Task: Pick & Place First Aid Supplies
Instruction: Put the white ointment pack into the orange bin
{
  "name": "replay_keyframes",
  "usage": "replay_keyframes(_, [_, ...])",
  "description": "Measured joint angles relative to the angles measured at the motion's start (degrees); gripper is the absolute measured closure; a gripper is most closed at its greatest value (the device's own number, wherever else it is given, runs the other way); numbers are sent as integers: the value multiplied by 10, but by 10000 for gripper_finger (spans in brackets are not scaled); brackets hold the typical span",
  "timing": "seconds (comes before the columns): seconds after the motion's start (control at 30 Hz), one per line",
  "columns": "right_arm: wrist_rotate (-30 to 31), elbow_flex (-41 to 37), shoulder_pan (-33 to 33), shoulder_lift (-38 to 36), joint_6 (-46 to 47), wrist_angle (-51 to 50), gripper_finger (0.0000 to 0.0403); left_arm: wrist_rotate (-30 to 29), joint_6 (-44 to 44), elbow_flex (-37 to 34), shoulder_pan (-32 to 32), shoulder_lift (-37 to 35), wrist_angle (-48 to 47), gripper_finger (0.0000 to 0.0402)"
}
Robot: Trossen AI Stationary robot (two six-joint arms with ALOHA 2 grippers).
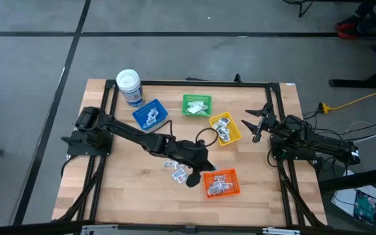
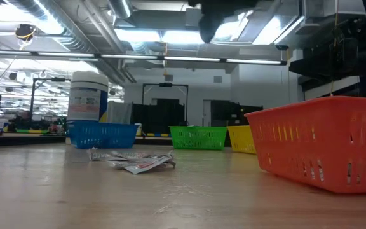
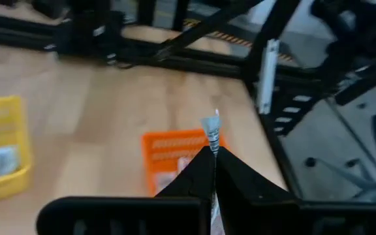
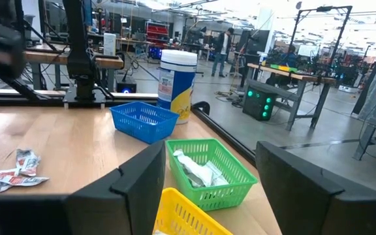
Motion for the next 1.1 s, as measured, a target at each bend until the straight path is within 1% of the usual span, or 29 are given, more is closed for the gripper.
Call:
replay_keyframes(0.13, [0,0,0,0,0,0,166,28,0,34,-1,39,9,394])
replay_keyframes(0.43, [0,0,0,0,0,0,166,31,0,122,-19,132,10,394])
replay_keyframes(0.6, [0,0,0,0,0,0,166,51,6,152,-25,170,7,394])
replay_keyframes(0.73, [0,0,0,0,0,0,166,52,43,156,-31,175,-10,391])
replay_keyframes(0.9, [0,0,0,0,0,0,166,51,121,156,-33,170,-56,364])
replay_keyframes(1.1, [0,0,0,0,0,0,166,50,122,156,-32,170,-73,303])
